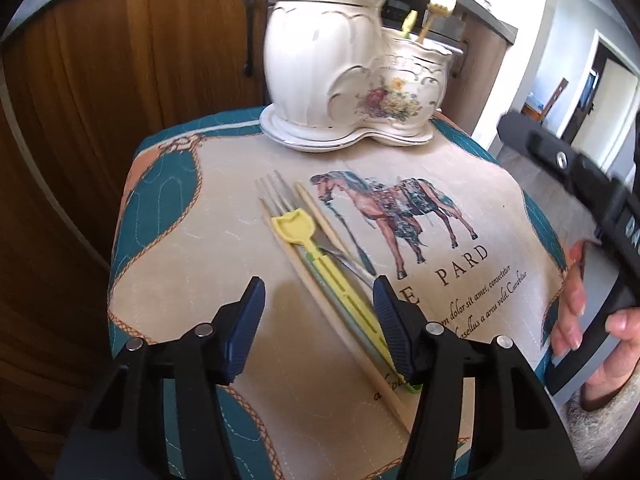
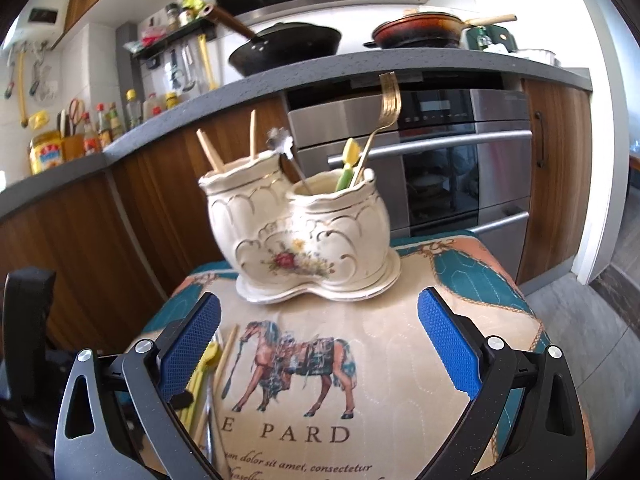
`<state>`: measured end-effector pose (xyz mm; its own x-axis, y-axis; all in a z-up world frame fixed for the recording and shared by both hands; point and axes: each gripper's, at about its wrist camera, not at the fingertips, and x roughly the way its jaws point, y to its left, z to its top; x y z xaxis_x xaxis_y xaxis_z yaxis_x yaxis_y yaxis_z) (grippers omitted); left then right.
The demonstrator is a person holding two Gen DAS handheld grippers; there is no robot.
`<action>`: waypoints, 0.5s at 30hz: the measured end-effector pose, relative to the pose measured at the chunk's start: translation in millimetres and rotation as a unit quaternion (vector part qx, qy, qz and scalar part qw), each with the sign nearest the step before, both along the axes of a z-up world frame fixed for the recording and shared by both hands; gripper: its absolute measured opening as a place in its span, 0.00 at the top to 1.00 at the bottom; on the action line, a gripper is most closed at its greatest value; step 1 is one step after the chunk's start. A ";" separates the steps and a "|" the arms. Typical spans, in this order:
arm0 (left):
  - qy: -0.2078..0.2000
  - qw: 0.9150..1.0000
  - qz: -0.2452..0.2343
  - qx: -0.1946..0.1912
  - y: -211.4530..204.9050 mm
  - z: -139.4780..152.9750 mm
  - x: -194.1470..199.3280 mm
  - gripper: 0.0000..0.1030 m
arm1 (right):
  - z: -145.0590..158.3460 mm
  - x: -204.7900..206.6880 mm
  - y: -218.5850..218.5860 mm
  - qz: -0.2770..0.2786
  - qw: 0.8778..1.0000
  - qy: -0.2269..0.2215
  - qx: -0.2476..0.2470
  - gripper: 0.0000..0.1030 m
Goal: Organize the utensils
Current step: 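Grasp a fourth chopstick with the left tool while the right tool grasps the yellow utensil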
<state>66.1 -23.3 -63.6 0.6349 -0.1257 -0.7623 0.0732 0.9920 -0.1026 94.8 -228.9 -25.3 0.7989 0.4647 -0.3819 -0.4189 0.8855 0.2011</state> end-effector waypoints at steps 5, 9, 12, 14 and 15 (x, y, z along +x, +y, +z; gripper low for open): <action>0.004 1.000 0.026 -0.010 18.5 -0.6 1.1 0.52 | -0.5 -0.1 5.5 0.003 1.000 -0.001 -0.014 0.05; 0.020 1.000 0.023 0.008 14.5 -7.4 7.3 0.64 | -2.4 2.2 7.9 0.005 1.000 0.007 -0.011 0.05; 0.017 1.000 0.019 0.010 12.0 -6.7 12.0 0.64 | -2.8 1.5 9.4 0.006 1.000 0.006 -0.015 0.05; 0.022 1.000 0.020 0.005 11.0 -5.5 17.1 0.64 | -3.0 1.4 9.2 0.007 1.000 0.005 -0.017 0.05; 0.025 0.999 0.019 0.007 9.6 -5.4 19.7 0.64 | -2.8 1.5 8.6 0.006 1.000 0.005 -0.017 0.05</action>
<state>85.9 -13.7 -69.0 0.6000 -0.0913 -0.7948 0.0299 0.9953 -0.0917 96.2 -220.3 -28.2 0.7889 0.4609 -0.4064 -0.4278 0.8867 0.1751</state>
